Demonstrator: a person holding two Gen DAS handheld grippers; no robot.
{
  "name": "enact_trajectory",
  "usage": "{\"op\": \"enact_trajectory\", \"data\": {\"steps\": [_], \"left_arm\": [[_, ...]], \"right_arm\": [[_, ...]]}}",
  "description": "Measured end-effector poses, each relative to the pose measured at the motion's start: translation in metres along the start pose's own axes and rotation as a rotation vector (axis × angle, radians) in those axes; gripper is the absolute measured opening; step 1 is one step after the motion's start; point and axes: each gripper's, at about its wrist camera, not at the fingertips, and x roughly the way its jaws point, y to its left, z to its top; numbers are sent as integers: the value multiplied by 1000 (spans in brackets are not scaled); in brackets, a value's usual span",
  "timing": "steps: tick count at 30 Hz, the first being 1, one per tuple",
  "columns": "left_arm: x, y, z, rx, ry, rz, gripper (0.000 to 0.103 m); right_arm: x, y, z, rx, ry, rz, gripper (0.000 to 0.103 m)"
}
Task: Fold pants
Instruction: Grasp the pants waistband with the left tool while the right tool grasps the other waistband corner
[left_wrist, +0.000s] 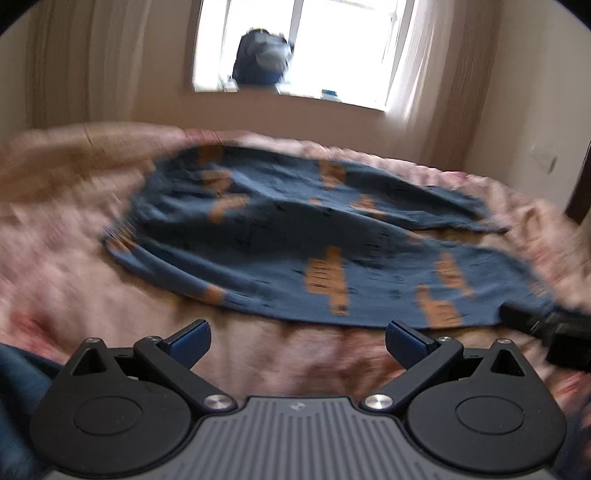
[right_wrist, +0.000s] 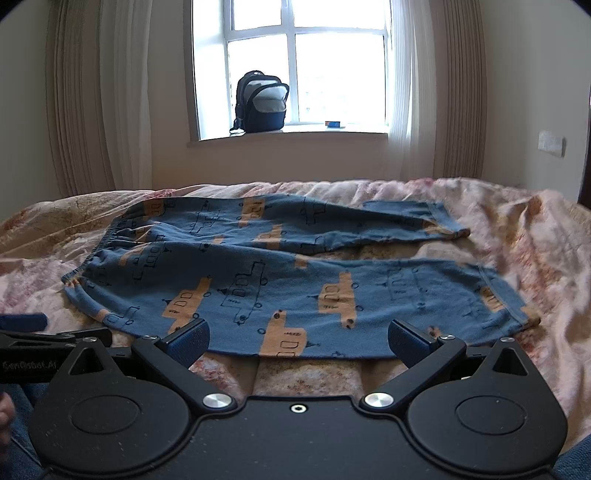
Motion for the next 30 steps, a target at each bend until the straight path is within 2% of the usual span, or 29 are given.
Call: {"op": "enact_trajectory", "data": {"steps": [2, 5, 9, 11, 14, 16, 18, 20, 22, 24, 26, 28, 30], "left_arm": [[3, 14, 20, -112, 25, -99, 103], [7, 33, 57, -252, 6, -189, 103], [7, 57, 105, -354, -133, -252, 103], [10, 66, 122, -360, -177, -248, 103], [23, 76, 146, -273, -202, -182, 103], [41, 82, 162, -166, -188, -99, 103], [64, 88, 177, -24, -161, -6, 103], [91, 96, 193, 110, -124, 91, 103], [116, 105, 208, 191, -86, 158, 103], [140, 118, 224, 214, -53, 187, 103], [160, 129, 233, 236, -21, 182, 103], [185, 135, 243, 303, 27, 197, 103], [206, 135, 249, 374, 77, 268, 103]], "right_arm": [[7, -10, 7, 70, 51, 40, 103], [15, -31, 24, 196, 84, 108, 103], [25, -57, 55, 350, 44, 142, 103], [26, -60, 69, 347, -20, 146, 103], [34, -52, 85, 226, -93, 67, 103], [55, -45, 96, 86, -40, -12, 103], [81, -39, 107, -48, 20, -34, 103], [111, -41, 119, -126, 67, 3, 103], [146, -51, 135, -122, 125, 89, 103], [184, -63, 153, -76, 173, 183, 103], [220, -69, 171, -75, 180, 251, 102], [253, -62, 187, -152, 193, 218, 102], [285, -49, 200, -233, 236, 228, 100]]}}
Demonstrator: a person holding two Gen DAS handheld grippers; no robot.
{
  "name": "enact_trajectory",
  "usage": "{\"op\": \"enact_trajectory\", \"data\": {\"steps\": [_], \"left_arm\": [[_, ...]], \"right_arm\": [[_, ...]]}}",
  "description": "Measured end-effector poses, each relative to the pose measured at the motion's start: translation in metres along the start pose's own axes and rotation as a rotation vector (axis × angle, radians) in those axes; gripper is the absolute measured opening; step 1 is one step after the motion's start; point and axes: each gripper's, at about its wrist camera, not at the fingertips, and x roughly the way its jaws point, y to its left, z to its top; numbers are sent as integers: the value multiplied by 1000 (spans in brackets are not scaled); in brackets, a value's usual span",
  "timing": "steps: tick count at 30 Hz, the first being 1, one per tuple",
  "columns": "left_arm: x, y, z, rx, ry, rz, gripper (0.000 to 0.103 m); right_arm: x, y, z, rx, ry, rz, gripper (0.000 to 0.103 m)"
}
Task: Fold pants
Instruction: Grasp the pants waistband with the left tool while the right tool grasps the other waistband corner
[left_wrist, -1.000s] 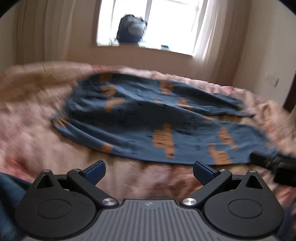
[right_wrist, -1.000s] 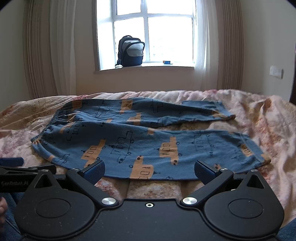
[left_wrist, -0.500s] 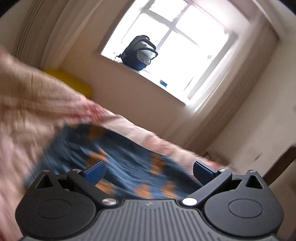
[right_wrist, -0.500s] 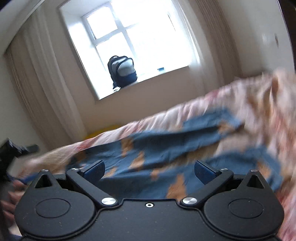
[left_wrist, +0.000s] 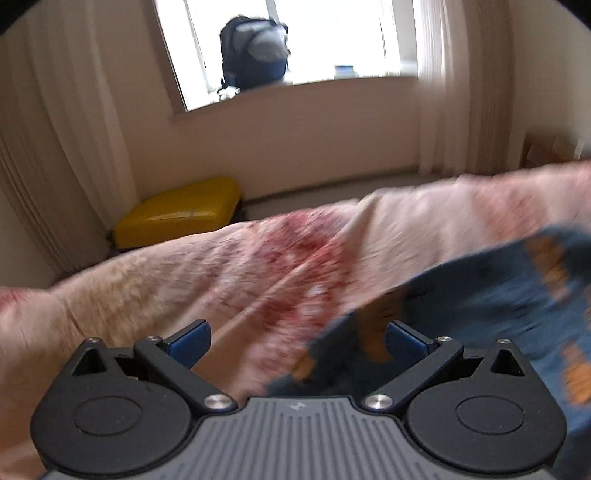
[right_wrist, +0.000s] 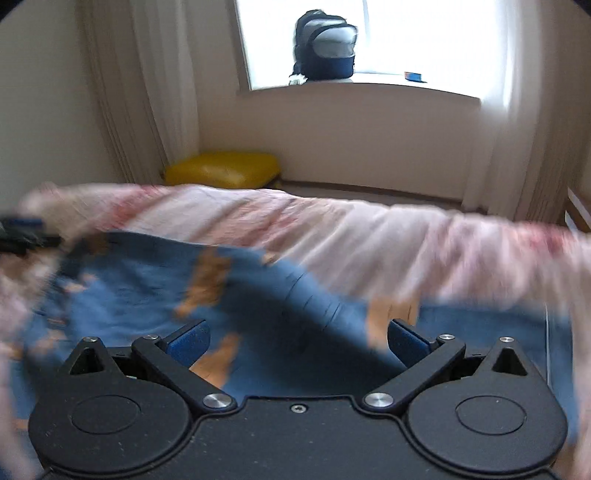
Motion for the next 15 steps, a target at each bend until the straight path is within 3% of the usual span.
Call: {"op": "enact_trajectory", "data": {"steps": [2, 5, 6, 8, 10, 11, 12, 13, 14, 15], "left_arm": [[14, -1, 4, 25, 24, 19, 103], [20, -5, 10, 55, 20, -81, 100], [19, -8, 11, 76, 11, -109, 98], [20, -17, 14, 141, 1, -154, 87], [21, -29, 14, 223, 15, -156, 78], [23, -36, 13, 282, 26, -129, 63], [25, -43, 13, 331, 42, -96, 51], [26, -49, 11, 370, 62, -78, 24], [27, -51, 10, 386, 81, -93, 11], [25, -52, 10, 386, 91, -114, 8]], "right_arm": [[26, 2, 18, -63, 51, 39, 96], [52, 10, 37, -139, 91, 91, 92], [56, 13, 40, -165, 94, 105, 86], [65, 23, 43, -223, 113, 122, 74], [77, 31, 43, -269, 141, 109, 73], [80, 32, 42, -275, 150, 103, 69], [83, 33, 43, -267, 147, 100, 56], [83, 32, 42, -246, 138, 94, 45], [81, 31, 42, -228, 127, 81, 24], [78, 31, 42, -217, 119, 73, 13]]}}
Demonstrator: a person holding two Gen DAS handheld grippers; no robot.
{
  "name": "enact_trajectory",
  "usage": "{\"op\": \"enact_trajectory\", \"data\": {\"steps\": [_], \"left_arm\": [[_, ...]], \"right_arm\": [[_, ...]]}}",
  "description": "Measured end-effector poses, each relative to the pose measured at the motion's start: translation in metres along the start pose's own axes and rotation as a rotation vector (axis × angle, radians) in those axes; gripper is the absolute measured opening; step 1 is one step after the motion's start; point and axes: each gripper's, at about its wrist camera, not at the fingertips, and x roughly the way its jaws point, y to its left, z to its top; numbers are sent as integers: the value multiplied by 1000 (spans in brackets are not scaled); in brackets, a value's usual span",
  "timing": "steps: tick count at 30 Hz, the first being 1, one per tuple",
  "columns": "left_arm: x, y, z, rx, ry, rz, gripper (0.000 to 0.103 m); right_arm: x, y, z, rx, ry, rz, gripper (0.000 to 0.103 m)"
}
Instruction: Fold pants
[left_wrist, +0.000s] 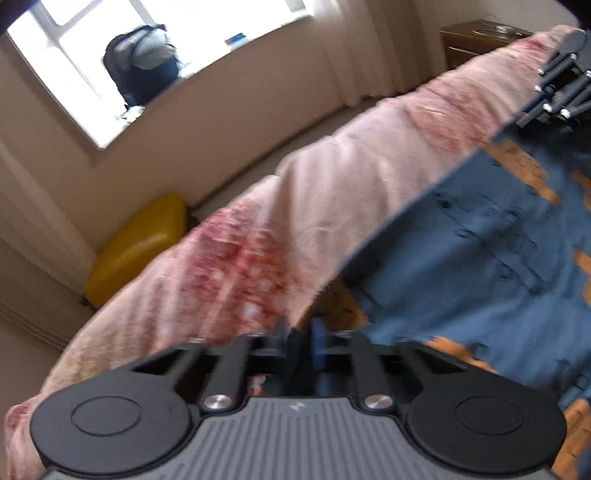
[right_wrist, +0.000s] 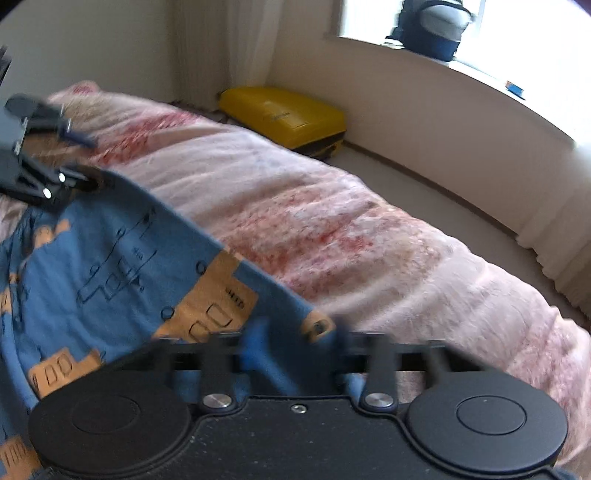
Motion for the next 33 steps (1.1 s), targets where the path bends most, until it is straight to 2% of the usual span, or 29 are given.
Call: {"op": "enact_trajectory", "data": {"steps": [2, 6, 10, 13, 15, 19, 21, 24, 28, 33], "left_arm": [[-5, -4, 0, 10, 8, 12, 1], [-24, 3, 3, -30, -32, 69, 0], [-47, 15, 12, -108, -143, 150, 0], [-39, 17, 18, -112, -170, 227, 0], [-22, 19, 18, -126, -135, 228, 0], [20, 22, 14, -135, -72, 191, 0], [24, 25, 12, -160, -59, 171, 0], [20, 30, 12, -167, -67, 156, 0], [-10, 39, 5, -166, -142, 154, 0], [-72, 34, -22, -78, -334, 150, 0]], "right_arm": [[-6, 4, -1, -14, -7, -16, 8], [-23, 13, 3, -52, -34, -75, 2], [-44, 24, 19, -117, -132, -193, 1], [-44, 30, 35, -172, -210, -284, 1], [-30, 27, 44, -158, -217, -299, 1], [23, 16, 46, -147, -111, -282, 1], [40, 10, 41, -121, -80, -276, 1], [39, 6, 36, -93, -116, -252, 1], [11, 8, 32, -75, -187, -245, 1], [-69, 22, 13, -108, -293, -245, 1]]}}
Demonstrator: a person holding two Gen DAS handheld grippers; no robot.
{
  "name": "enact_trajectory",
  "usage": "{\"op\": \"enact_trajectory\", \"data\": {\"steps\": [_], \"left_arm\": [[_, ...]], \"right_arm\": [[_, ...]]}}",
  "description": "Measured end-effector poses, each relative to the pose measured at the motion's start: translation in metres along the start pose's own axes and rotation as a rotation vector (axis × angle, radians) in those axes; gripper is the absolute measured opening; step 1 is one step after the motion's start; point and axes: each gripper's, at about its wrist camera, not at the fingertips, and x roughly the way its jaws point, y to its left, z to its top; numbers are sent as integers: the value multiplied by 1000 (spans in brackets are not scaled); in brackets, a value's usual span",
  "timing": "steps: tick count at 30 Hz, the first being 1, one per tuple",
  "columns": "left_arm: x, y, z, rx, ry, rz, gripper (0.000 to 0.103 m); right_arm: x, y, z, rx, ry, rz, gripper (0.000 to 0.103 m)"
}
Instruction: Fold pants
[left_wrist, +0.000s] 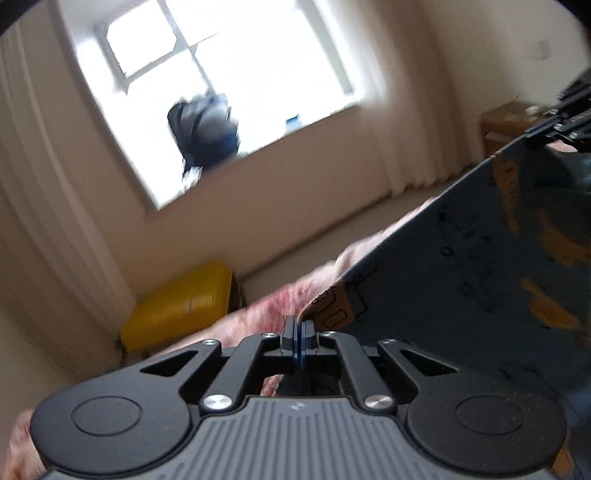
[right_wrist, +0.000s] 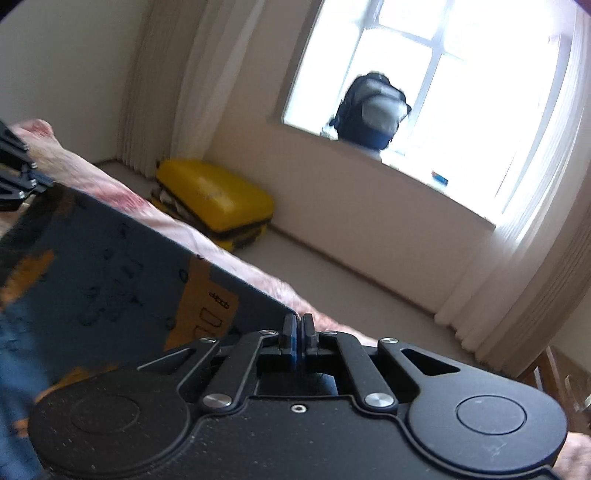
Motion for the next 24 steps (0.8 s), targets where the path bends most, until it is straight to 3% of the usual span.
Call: {"op": "enact_trajectory", "data": {"steps": [6, 13, 21, 24], "left_arm": [[-69, -21, -32, 140, -139, -47, 0], [-111, -68, -87, 333, -164, -100, 0], [-103, -109, -138, 434, -117, -143, 0], [-107, -112, -149, 411, -110, -138, 0]], "right_arm": [[-105, 23, -27, -61, -51, 1, 0], [-186, 74, -77, -119, 2, 25, 0], [-201, 137, -132, -199, 149, 77, 0], [-198, 148, -145, -196, 171, 87, 0]]}}
